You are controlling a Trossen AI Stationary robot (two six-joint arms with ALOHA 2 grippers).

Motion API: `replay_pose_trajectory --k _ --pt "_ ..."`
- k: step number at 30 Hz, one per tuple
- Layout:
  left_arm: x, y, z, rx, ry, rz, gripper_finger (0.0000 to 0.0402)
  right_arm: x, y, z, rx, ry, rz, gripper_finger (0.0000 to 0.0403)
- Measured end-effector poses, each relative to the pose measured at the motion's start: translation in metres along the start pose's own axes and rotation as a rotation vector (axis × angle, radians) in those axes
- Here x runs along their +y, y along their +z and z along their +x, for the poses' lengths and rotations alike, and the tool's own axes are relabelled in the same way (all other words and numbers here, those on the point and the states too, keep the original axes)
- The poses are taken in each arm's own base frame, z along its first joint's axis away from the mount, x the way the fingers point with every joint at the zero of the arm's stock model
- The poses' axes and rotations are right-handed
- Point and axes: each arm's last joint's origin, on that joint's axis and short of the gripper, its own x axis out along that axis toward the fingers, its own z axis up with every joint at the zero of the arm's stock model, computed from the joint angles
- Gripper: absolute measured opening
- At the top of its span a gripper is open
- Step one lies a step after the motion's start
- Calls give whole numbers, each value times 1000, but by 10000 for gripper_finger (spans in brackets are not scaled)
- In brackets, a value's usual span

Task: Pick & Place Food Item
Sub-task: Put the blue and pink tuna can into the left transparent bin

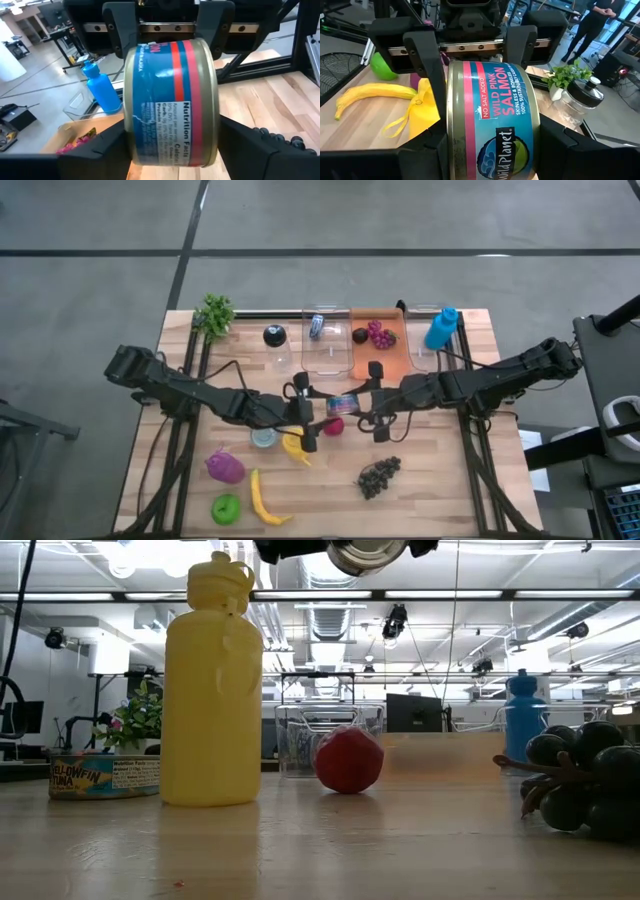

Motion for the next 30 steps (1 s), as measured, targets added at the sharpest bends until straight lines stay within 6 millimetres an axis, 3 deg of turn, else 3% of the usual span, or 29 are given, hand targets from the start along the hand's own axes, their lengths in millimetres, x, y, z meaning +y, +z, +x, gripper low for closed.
replay_pose_trajectory --k 6,15,30 --pt "0 0 0 -4 1 -11 195 0 0 0 1 -2 -3 183" --pt "0 0 0 -4 1 -5 194 0 0 0 2 -3 -16 185" --pt "0 0 0 2 -8 3 194 0 0 0 -3 -4 -48 262"
